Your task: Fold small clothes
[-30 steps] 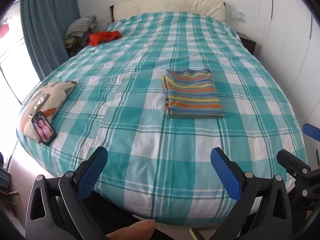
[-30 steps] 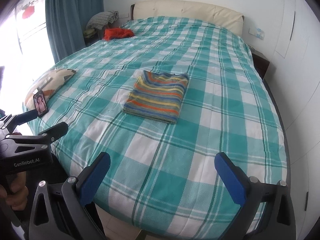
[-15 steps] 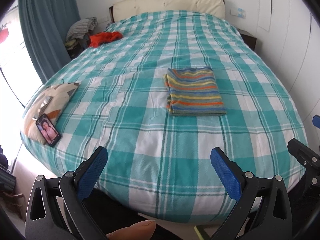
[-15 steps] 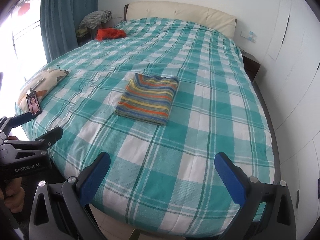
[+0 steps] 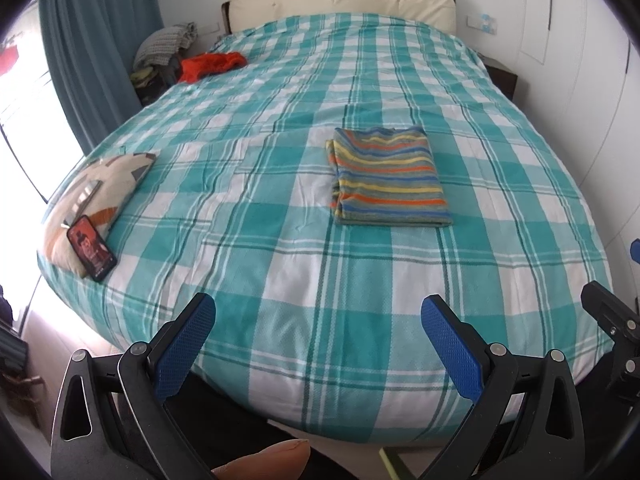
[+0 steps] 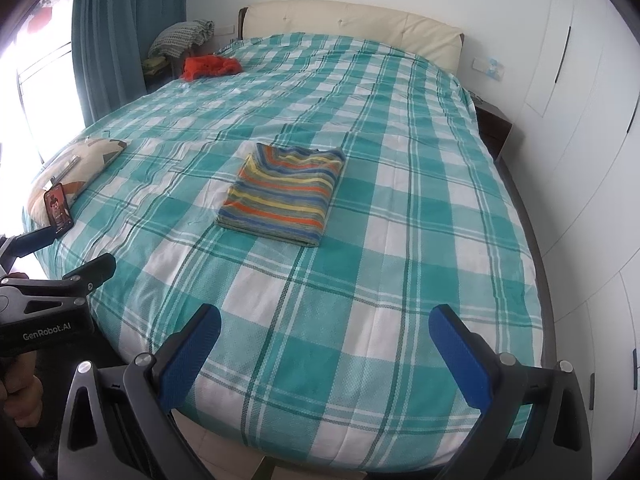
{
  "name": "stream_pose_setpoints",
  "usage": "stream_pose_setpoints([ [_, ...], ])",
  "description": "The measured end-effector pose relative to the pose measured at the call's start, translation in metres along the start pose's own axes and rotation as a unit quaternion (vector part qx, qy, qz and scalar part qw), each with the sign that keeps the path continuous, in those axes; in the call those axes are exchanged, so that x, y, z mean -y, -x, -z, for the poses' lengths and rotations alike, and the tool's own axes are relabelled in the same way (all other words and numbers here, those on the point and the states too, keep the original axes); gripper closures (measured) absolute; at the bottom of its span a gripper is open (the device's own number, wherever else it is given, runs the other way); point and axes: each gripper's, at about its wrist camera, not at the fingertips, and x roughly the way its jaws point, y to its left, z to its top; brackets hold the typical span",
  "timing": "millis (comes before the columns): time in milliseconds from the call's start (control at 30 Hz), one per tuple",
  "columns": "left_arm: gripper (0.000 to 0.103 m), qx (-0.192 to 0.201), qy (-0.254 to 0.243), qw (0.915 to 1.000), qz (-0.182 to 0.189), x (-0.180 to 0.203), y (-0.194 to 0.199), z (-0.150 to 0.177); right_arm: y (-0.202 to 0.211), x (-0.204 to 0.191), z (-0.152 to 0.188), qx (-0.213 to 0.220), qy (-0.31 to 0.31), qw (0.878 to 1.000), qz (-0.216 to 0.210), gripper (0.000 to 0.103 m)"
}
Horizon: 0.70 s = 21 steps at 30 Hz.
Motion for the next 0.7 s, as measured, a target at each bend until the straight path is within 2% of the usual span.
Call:
stream_pose_setpoints([
  [100,0.000,0.010,-0.005,0.9999,0.003,-0.002,0.003,-0.006,0.001,0.000,-0.001,0.000,0.002,1.000,-0.003,0.001],
  [233,0.000,0.062,-0.049,0.9967,-0.019,-0.003,0.023,-0.026,0.009,-0.001,-0.010,0.007,0.039,0.999,-0.012,0.001],
  [300,0.000,0.081,-0.069,0.9934,-0.042,-0.001,0.035,-0.035,0.016,0.002,-0.020,0.011,0.057,0.998,-0.018,0.001],
  [400,0.000,0.088,-0.067,0.9928,-0.047,-0.002,0.049,-0.041,0.026,0.005,-0.031,0.019,0.071,0.997,-0.014,0.001],
  [500,0.000,0.087,-0.043,0.9950,-0.020,-0.004,0.059,-0.037,0.032,0.003,-0.033,0.016,0.069,0.997,-0.036,0.001],
  [700,0.000,0.047,-0.008,0.9988,0.011,-0.003,0.052,-0.017,0.031,0.003,-0.020,0.011,0.036,0.998,-0.055,0.001],
])
